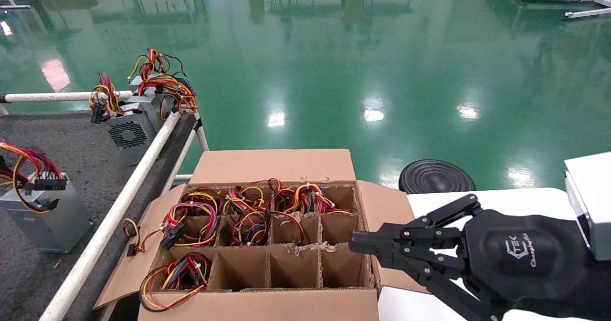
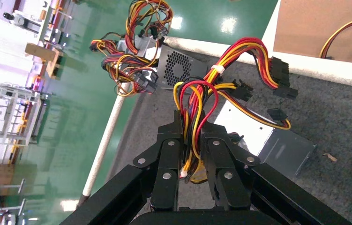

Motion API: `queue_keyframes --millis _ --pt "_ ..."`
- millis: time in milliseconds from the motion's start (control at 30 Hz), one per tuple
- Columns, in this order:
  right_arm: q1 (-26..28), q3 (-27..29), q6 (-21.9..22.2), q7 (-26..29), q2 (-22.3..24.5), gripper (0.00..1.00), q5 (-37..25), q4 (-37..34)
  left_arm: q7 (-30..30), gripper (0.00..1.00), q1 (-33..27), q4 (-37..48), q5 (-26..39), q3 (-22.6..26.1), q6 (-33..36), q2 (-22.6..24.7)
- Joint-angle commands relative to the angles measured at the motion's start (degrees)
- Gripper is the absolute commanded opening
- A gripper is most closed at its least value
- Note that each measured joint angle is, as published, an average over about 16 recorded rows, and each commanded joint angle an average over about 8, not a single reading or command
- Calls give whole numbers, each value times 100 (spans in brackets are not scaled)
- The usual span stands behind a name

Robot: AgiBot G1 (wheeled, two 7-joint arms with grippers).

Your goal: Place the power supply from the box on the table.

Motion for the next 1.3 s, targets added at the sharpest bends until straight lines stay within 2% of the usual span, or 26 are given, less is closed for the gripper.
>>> queue_keyframes --millis 33,200,267,1300 --pt "0 0 0 0 0 0 0 0 -12 17 27 10 -13 -2 10 -8" --pt "0 0 0 0 0 0 0 0 -50 80 77 16 -32 2 30 5" --pt "0 0 0 0 0 0 0 0 -66 98 91 16 -35 6 37 9" --pt "0 0 0 0 0 0 0 0 -581 100 31 -68 108 262 148 117"
